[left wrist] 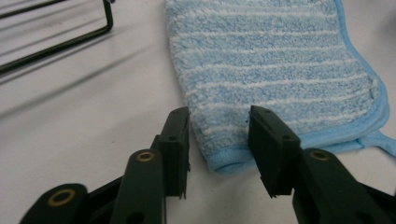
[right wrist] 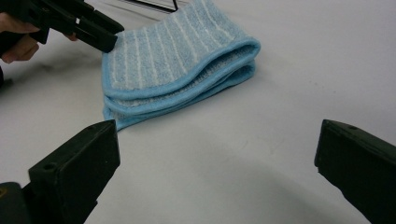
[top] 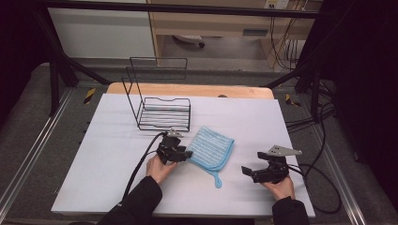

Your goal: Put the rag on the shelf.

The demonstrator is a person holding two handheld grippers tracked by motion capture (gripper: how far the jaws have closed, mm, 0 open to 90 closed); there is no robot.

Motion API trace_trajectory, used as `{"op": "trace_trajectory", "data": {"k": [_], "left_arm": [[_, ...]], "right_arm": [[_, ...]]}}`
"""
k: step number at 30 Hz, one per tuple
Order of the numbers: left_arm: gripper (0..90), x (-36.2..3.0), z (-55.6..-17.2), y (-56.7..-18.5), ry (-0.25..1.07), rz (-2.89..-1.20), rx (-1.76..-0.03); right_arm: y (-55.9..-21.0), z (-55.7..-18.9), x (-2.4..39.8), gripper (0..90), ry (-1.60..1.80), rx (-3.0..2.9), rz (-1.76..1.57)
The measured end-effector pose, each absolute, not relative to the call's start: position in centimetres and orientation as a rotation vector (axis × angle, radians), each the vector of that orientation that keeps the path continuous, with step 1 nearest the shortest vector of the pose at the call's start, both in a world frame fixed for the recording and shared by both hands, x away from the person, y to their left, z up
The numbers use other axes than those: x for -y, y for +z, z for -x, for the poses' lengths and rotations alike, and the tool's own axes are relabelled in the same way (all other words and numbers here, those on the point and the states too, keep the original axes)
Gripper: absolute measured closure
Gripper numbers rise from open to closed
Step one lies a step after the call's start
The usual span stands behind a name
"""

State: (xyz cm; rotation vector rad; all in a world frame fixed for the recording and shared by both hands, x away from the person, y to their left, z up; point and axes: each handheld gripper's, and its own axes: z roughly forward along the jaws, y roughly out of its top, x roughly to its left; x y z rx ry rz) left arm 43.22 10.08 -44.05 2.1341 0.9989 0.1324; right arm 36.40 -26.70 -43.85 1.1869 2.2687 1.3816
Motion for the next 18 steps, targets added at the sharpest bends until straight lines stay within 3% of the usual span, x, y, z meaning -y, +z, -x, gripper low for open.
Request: {"op": "trace_trajectory", "data": {"k": [9,18], "left_arm": [[70.3,-9.9,-43.0,-44.1,0.122,-2.156,-0.992],[78.6,-9.3,-42.2,-43.8,0.197,-2.175,-0.986]], "right_arm": [[-43.9,-36.4,26.7,0.7,1.379,-2.268,-1.186],[-43.9,-36.4,26.7,0.8,1.377,-2.273,-1.186]]}}
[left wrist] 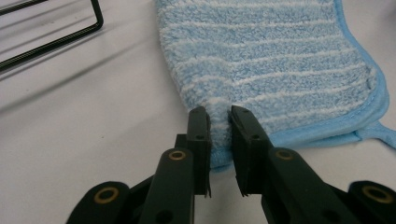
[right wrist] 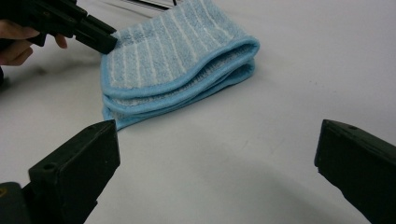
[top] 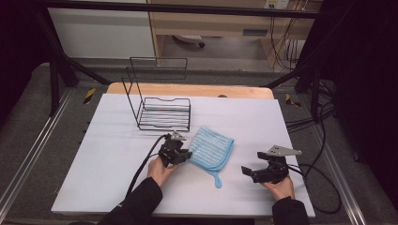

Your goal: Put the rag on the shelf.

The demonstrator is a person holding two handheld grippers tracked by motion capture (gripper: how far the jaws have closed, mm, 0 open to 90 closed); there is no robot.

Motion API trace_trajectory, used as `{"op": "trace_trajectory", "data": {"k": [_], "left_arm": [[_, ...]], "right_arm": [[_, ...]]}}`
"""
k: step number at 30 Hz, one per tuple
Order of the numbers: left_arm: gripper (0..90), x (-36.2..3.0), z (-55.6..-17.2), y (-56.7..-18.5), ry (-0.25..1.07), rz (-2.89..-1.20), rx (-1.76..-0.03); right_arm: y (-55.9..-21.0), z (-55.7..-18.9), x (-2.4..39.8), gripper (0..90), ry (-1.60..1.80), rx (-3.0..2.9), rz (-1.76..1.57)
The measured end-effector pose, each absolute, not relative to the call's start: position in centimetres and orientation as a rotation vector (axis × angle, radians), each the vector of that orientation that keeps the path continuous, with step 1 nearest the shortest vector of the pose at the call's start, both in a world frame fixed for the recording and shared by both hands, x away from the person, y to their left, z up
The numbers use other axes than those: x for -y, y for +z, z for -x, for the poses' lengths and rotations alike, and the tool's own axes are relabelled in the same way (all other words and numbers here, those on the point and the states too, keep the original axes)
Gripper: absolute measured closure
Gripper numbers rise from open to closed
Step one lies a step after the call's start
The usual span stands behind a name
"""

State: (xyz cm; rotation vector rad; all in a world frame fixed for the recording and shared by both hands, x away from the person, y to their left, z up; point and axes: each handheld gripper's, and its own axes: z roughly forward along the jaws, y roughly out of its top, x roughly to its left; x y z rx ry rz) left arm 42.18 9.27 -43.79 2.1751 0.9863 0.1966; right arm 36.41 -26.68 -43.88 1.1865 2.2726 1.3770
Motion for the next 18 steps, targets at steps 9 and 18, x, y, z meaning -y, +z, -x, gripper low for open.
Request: {"op": "trace_trajectory", "data": {"k": [9,18], "left_arm": [[80.2,-9.4,-41.6,-43.4,0.174,-2.183,-1.001],[80.4,-10.4,-40.5,-43.3,0.127,-2.187,-0.988]], "right_arm": [[-43.9,-36.4,26.7,0.7,1.378,-2.272,-1.187],[-43.9,-36.4,26.6,0.7,1.378,-2.272,-1.193]]}}
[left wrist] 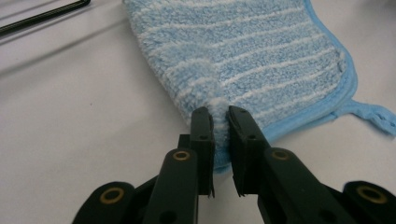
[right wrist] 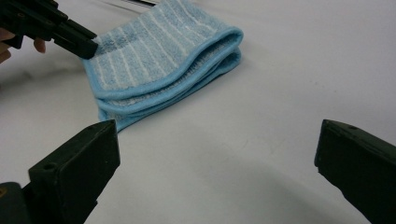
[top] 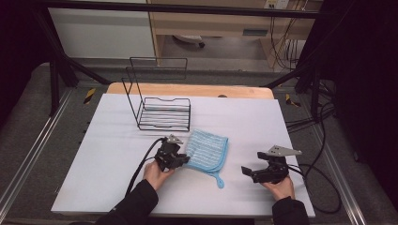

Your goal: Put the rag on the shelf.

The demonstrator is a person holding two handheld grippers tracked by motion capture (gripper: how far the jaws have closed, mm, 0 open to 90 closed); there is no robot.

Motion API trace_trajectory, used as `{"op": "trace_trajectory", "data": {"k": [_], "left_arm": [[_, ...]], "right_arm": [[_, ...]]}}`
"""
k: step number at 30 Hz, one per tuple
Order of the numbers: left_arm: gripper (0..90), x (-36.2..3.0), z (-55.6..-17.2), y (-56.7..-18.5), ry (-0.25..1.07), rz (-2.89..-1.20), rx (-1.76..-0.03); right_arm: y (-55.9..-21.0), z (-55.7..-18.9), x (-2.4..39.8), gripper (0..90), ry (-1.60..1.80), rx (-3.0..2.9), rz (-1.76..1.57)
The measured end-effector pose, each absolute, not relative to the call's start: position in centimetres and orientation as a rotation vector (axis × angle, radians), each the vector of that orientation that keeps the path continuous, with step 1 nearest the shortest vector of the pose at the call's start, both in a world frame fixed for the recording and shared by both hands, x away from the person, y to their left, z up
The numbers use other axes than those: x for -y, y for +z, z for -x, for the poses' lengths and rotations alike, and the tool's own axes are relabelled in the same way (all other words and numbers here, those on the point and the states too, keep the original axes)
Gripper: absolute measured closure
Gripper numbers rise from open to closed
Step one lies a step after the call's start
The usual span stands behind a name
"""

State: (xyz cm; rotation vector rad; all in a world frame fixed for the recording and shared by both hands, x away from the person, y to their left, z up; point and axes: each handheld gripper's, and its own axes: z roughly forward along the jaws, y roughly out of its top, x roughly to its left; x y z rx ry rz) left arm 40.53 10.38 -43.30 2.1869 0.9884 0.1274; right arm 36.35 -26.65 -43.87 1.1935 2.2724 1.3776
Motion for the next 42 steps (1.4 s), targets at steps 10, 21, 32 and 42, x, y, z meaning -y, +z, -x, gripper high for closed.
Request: {"op": "trace_trajectory", "data": {"k": [10,21,32,42], "left_arm": [[81.0,-11.2,-39.6,-43.3,0.132,-2.201,-0.973],[80.9,-12.6,-38.3,-43.3,0.127,-2.193,-0.978],[80.8,-14.9,-36.6,-43.2,0.115,-2.175,-1.012],[80.5,-16.6,-34.8,-43.1,0.139,-2.153,-1.064]], "right_arm": [[-43.9,-36.3,26.7,0.7,1.385,-2.268,-1.189],[-43.9,-36.3,26.7,0.7,1.383,-2.266,-1.193],[-43.9,-36.3,26.6,0.7,1.38,-2.265,-1.194],[-43.9,-36.3,26.6,0.8,1.382,-2.266,-1.197]]}}
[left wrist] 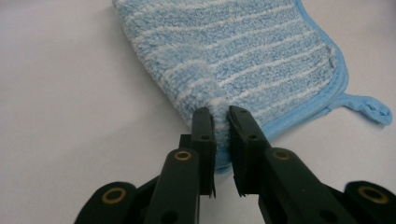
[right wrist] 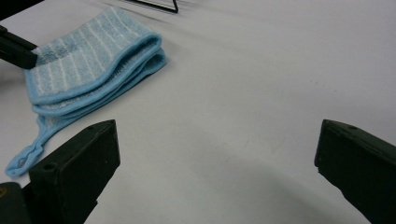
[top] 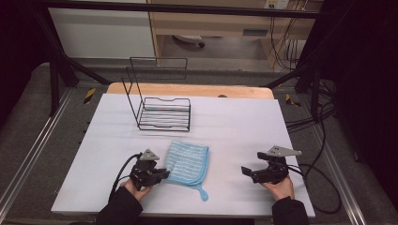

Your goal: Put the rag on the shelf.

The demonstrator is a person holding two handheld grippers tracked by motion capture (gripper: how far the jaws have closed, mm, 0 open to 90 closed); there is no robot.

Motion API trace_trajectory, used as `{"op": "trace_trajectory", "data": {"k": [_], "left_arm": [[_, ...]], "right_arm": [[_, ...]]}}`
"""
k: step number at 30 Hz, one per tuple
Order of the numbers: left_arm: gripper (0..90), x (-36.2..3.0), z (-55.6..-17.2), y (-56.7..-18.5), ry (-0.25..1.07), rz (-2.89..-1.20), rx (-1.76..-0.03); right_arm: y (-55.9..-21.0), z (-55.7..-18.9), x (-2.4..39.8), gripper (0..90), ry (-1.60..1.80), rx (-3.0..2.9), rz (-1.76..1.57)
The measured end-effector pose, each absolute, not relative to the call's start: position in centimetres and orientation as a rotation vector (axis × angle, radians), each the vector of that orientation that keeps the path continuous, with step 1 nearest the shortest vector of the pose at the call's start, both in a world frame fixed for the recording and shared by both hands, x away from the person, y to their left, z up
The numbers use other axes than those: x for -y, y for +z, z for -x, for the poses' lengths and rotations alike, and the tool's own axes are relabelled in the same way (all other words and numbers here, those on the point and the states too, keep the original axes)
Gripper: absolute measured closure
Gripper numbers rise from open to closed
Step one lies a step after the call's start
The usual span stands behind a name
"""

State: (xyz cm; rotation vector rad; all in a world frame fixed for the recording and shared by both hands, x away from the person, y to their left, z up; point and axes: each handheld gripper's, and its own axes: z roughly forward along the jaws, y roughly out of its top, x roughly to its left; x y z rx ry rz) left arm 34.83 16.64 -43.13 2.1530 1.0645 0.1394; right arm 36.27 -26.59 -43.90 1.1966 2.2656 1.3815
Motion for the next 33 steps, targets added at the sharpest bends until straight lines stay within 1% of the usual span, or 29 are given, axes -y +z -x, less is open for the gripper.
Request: {"op": "trace_trajectory", "data": {"k": [12,17,20,21,23,24,26,27,28,33], "left_arm": [[79.2,-17.1,-33.0,-43.3,0.154,-2.143,-1.071],[77.9,-17.2,-32.9,-43.5,0.153,-2.134,-1.079],[74.2,-17.3,-32.9,-43.5,0.162,-2.132,-1.075],[74.2,-17.3,-32.9,-43.5,0.172,-2.13,-1.074],[68.8,-17.4,-32.9,-43.2,0.2,-2.132,-1.067],[60.8,-17.5,-33.0,-43.0,0.215,-2.132,-1.061],[53.4,-17.9,-33.1,-42.7,0.255,-2.125,-1.054],[53.4,-18.0,-33.3,-42.5,0.27,-2.119,-1.053],[46.2,-18.2,-33.5,-42.4,0.283,-2.118,-1.049],[32.5,-18.7,-34.1,-42.1,0.328,-2.098,-1.042]], "right_arm": [[-43.9,-36.3,26.6,0.8,1.381,-2.266,-1.196],[-43.9,-36.3,26.6,0.8,1.379,-2.27,-1.191],[-44.0,-36.3,26.5,0.7,1.379,-2.271,-1.191],[-44.0,-36.3,26.5,0.7,1.379,-2.271,-1.191],[-43.9,-36.3,26.5,0.8,1.382,-2.27,-1.195],[-43.9,-36.3,26.5,0.7,1.383,-2.269,-1.195],[-43.9,-36.3,26.6,0.8,1.385,-2.267,-1.195],[-43.9,-36.3,26.6,0.8,1.385,-2.267,-1.195],[-43.9,-36.3,26.6,0.8,1.385,-2.267,-1.191],[-43.9,-36.3,26.6,0.7,1.389,-2.269,-1.19]]}}
